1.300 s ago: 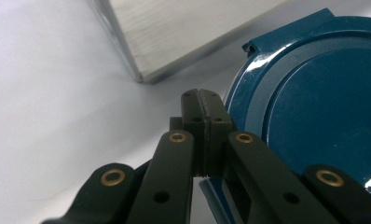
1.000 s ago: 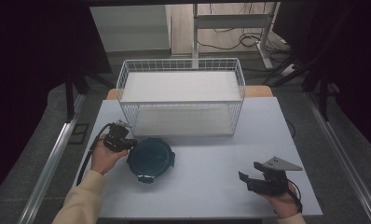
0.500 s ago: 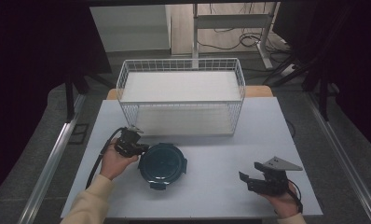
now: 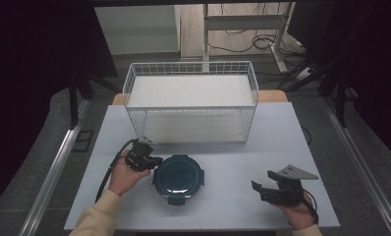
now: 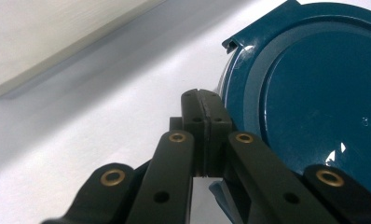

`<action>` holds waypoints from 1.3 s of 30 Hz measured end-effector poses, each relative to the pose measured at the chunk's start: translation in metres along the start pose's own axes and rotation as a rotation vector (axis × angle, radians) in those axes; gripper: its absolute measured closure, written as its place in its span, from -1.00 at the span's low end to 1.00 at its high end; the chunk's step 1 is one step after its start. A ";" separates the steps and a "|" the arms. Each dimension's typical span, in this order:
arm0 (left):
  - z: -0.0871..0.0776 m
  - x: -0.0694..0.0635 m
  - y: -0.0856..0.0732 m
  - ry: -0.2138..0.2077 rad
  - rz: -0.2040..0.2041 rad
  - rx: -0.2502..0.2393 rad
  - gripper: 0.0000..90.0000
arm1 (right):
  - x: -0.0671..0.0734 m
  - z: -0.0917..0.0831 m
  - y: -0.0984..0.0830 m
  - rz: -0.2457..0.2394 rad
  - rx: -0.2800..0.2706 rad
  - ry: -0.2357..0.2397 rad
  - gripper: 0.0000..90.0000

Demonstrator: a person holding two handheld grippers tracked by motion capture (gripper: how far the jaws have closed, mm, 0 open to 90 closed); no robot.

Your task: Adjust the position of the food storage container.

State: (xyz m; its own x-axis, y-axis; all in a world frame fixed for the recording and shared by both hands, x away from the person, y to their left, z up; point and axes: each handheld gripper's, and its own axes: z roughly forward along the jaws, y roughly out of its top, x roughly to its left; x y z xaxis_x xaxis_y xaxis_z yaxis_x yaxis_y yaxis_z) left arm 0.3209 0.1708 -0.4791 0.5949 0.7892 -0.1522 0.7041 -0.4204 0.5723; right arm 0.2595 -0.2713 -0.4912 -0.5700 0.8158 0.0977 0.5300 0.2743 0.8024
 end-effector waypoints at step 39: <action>-0.054 -0.026 -0.064 -0.016 -0.111 -0.295 -0.37 | 0.003 -0.003 -0.001 -0.034 -0.076 0.024 -0.49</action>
State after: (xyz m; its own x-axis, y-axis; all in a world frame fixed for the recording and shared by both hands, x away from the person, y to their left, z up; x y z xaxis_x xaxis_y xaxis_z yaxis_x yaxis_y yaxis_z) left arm 0.2395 0.2018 -0.4685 0.5284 0.8149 -0.2381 0.6236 -0.1823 0.7602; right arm 0.2555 -0.2704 -0.4901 -0.6019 0.7942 0.0832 0.4620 0.2613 0.8475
